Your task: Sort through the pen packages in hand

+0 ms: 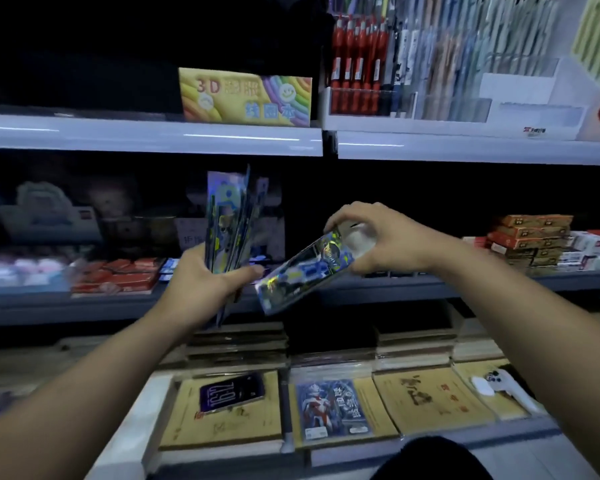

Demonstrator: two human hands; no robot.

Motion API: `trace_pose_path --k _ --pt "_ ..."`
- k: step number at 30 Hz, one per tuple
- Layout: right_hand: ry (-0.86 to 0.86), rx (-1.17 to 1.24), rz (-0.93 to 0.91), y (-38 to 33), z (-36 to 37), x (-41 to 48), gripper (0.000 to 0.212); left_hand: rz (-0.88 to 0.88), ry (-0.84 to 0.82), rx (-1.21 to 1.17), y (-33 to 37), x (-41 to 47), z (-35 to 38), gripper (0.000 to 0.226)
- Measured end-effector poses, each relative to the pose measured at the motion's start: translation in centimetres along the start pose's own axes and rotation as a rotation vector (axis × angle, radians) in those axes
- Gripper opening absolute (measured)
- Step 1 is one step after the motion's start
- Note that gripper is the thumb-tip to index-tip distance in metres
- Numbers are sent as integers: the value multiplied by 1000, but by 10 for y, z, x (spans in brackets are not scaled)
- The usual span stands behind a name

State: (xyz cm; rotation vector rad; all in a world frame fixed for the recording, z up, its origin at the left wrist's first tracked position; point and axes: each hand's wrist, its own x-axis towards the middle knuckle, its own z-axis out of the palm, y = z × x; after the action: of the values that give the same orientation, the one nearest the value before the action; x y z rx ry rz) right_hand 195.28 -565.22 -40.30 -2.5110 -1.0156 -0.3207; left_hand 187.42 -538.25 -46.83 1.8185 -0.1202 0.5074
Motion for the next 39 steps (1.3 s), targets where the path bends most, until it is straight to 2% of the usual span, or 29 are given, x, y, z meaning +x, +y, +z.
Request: trace_pose_path --k 2,5,8,11,14,17,18,20,22,23,25,29,33,36,39 --pt "-125 -19 -71 -29 19 2 65 -17 -66 -20 -7 -13 -12 16" --pt "-276 75 -158 -61 49 10 62 -118 -177 -102 -33 -27 -27 29" --pt "-390 125 -164 -74 78 20 59 -244 -286 -131 -63 -38 -42 36" --pt "-455 186 -168 -74 108 30 64 -338 -268 -155 -91 -48 -52 39" --pt "-351 298 -142 -68 135 30 79 -391 -150 -166 -115 -55 -57 32" --pt "-80 551 33 -64 176 22 94 -392 -8 -234 -131 -53 -59 35" --pt "-40 675 109 -64 192 19 92 -374 22 -261 -132 -52 -58 33" --pt "-26 842 180 -61 215 15 72 -340 40 -304 -131 -50 -55 26" --pt "-4 853 187 -56 226 14 49 -337 21 -316 -127 -50 -52 24" --pt "5 849 180 -55 226 15 45 -334 10 -307 -128 -50 -51 23" --pt "12 882 178 -51 223 14 48 -337 -12 -299 -126 -51 -50 21" --pt "-1 944 204 -49 221 10 51 -341 -90 -288 -123 -52 -48 33" --pt "-65 964 218 -54 218 8 58 -341 -117 -254 -122 -53 -49 26" --pt "80 891 160 -69 208 6 71 -365 -171 -211 -123 -53 -52 30" --pt "183 665 44 -85 187 20 64 -392 -226 -178 -125 -54 -52 35"
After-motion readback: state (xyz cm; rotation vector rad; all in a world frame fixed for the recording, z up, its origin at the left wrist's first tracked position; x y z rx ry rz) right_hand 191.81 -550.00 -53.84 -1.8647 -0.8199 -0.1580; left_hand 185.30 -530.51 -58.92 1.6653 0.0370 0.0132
